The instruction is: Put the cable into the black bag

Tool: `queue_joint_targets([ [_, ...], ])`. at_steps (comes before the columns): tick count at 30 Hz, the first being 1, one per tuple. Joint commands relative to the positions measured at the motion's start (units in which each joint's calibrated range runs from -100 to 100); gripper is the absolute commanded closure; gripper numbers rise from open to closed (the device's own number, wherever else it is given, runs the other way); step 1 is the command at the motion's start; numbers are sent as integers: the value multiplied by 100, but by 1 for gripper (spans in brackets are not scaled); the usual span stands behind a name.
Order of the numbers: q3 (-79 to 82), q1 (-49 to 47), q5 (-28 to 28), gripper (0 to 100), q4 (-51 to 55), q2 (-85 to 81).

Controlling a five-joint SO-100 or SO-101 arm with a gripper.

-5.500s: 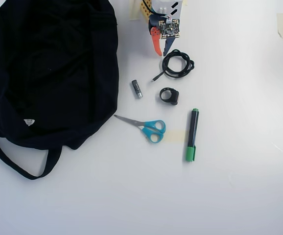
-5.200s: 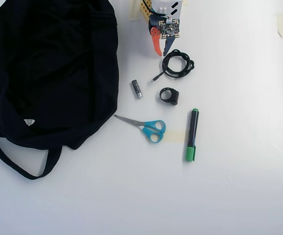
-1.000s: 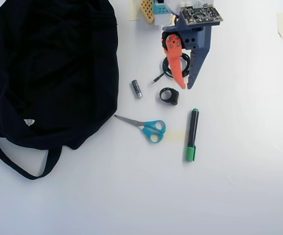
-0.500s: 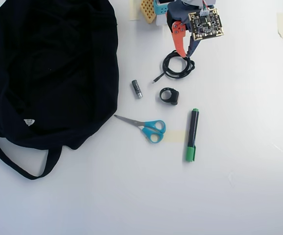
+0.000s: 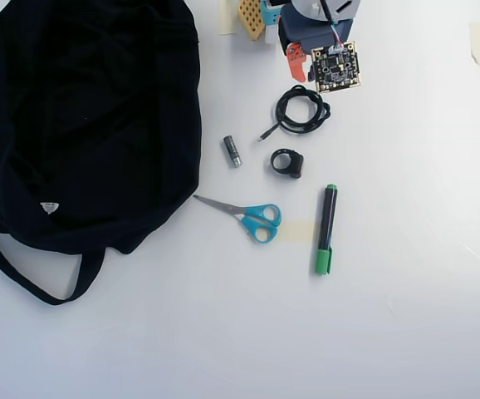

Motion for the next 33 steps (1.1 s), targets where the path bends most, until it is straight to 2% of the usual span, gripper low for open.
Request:
queue_joint_targets([
  [1, 236, -40, -5, 98, -19, -44],
  [4, 505, -40, -32, 98, -217, -44],
  [8, 820, -40, -341, 98, -545, -44],
  [16, 1602, -47, -367, 97, -1303, -44],
  [25, 2123, -33, -367, 74, -1621, -36],
  [33, 2545, 12, -372, 64, -2138, -28],
])
